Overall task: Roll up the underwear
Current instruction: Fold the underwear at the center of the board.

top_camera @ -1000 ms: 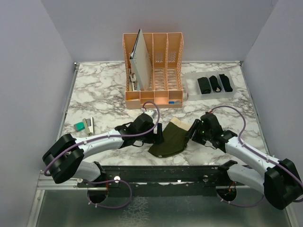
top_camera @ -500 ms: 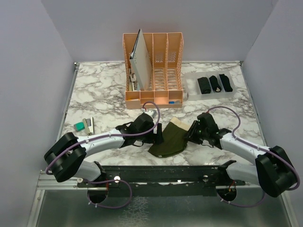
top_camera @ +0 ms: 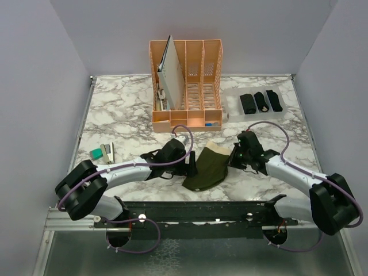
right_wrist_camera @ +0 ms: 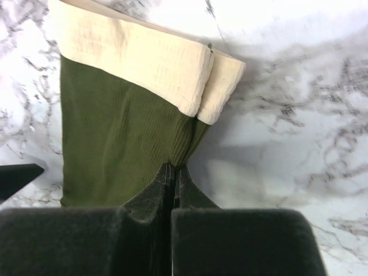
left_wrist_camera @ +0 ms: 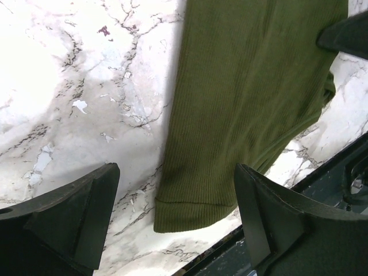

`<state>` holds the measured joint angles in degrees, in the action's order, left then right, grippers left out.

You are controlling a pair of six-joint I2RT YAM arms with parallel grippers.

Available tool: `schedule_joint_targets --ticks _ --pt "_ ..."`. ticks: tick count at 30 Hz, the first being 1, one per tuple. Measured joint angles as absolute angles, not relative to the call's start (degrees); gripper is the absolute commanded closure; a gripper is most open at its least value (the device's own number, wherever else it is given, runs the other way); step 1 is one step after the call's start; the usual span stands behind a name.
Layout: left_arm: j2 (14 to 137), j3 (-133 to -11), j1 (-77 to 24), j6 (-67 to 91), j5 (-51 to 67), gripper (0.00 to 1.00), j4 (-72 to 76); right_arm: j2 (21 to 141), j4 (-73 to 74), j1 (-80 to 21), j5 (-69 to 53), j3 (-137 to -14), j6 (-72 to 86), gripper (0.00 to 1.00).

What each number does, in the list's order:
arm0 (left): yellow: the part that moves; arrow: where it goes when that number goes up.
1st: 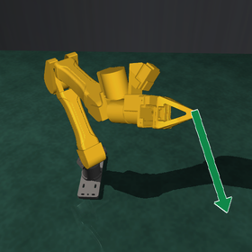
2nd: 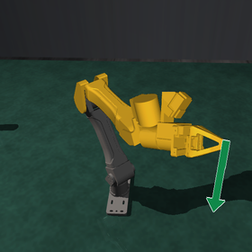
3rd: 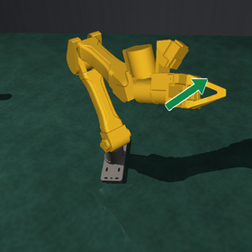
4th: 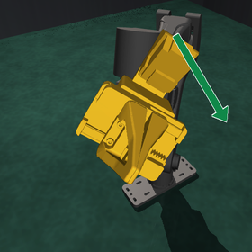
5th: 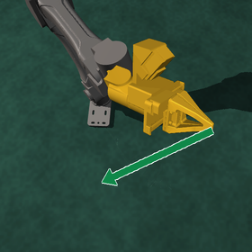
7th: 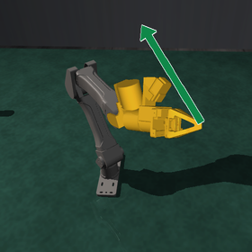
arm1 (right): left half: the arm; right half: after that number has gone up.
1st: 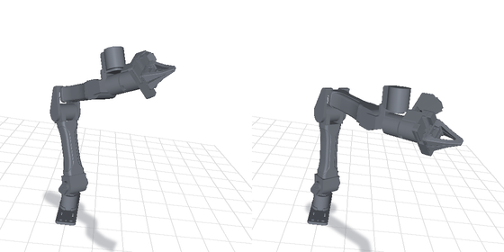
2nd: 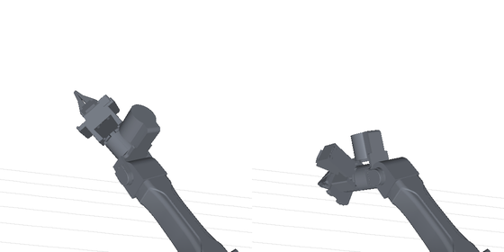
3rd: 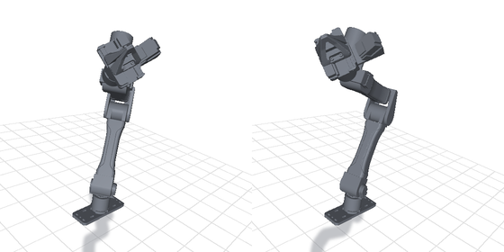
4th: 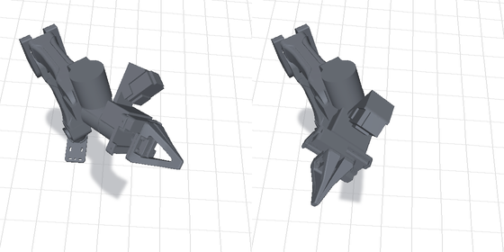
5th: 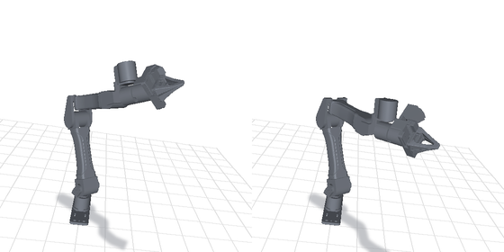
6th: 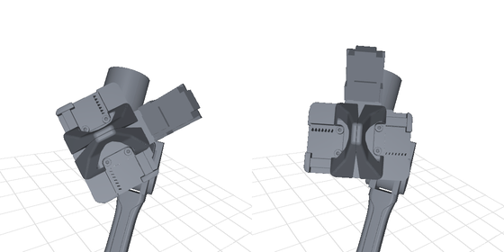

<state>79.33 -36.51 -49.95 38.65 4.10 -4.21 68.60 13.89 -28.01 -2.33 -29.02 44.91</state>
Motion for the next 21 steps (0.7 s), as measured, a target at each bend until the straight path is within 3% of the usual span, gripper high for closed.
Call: schedule_joint_targets --ticks 12,21 --pt "79.3 -35.7 -49.7 40.1 4.2 0.13 -2.3 78.7 21.5 -28.0 -2.0 -43.3 37.5 1.00" --pt "78.6 -35.7 -47.5 41.3 3.1 0.13 -1.4 89.7 32.0 -31.7 6.4 -57.6 33.3 1.00"
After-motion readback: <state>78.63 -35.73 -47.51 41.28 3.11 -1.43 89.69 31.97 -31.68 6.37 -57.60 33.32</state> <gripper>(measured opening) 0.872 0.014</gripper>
